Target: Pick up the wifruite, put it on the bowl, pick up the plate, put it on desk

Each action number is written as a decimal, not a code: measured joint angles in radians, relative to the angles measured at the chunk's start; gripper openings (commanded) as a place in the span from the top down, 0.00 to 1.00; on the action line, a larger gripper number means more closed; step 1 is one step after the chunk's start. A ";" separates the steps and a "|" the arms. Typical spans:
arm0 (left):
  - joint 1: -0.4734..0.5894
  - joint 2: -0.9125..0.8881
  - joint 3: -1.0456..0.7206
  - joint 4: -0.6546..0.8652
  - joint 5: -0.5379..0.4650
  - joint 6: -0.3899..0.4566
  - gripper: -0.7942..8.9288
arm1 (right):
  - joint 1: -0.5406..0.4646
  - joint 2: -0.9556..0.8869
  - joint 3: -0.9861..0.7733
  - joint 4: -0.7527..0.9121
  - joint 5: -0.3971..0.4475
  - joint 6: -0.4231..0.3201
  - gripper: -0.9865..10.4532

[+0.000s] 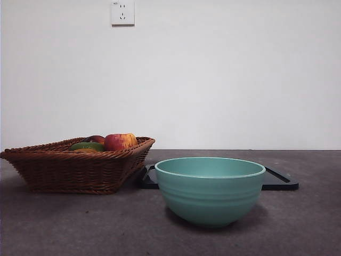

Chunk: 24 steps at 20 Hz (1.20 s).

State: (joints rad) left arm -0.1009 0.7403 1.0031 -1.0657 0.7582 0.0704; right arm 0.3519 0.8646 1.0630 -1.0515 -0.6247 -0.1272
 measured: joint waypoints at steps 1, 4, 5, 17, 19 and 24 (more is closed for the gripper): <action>0.000 0.000 0.000 0.000 0.000 0.001 0.88 | 0.002 0.000 0.000 0.000 0.000 0.000 0.91; 0.000 0.000 0.000 0.000 0.000 0.003 0.77 | 0.002 0.000 0.000 0.000 0.000 0.000 0.85; 0.000 0.000 0.000 0.000 0.000 0.003 0.69 | 0.002 0.000 0.000 0.000 0.000 0.000 0.79; 0.000 0.003 0.000 0.005 -0.047 -0.014 0.47 | 0.002 0.000 0.000 0.000 0.000 0.008 0.58; -0.001 0.009 0.000 0.019 -0.079 -0.030 0.47 | 0.002 0.000 0.000 0.000 0.000 0.008 0.58; -0.015 0.038 0.000 0.096 -0.142 -0.074 0.47 | 0.002 0.000 0.000 0.003 0.000 0.009 0.58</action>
State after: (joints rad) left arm -0.1162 0.7784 1.0035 -0.9695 0.6163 -0.0032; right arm 0.3534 0.8646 1.0630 -1.0489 -0.6247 -0.1184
